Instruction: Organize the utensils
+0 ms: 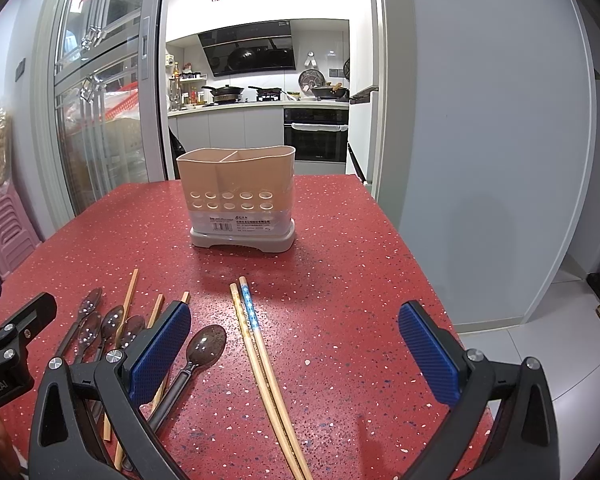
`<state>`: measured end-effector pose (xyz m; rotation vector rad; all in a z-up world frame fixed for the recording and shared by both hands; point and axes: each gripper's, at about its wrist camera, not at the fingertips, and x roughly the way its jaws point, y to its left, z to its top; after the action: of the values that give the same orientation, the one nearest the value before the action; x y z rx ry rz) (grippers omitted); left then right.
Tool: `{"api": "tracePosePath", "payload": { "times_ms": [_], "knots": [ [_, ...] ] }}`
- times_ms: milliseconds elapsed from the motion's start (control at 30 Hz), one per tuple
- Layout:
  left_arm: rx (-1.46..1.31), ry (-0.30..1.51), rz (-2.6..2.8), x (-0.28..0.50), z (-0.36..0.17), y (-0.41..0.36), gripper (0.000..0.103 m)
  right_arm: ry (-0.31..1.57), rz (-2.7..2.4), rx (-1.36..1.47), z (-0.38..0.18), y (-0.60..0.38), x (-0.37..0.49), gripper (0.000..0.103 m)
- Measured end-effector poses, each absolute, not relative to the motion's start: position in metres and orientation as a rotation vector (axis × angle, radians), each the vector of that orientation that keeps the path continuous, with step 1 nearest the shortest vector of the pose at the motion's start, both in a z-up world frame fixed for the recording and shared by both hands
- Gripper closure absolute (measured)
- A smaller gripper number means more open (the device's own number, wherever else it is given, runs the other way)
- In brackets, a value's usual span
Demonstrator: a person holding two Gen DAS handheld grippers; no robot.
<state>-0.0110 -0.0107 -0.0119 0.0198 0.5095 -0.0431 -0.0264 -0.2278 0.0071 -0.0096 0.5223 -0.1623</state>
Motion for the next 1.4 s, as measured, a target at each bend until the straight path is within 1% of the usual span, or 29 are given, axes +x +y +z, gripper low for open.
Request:
{"api": "tracePosePath", "payload": {
  "times_ms": [1400],
  "knots": [
    [0.022, 0.527, -0.042, -0.0112, -0.0151, -0.0114, 0.000, 0.538, -0.156, 0.000, 0.0075, -0.2221, -0.0284, 0.000]
  ]
}}
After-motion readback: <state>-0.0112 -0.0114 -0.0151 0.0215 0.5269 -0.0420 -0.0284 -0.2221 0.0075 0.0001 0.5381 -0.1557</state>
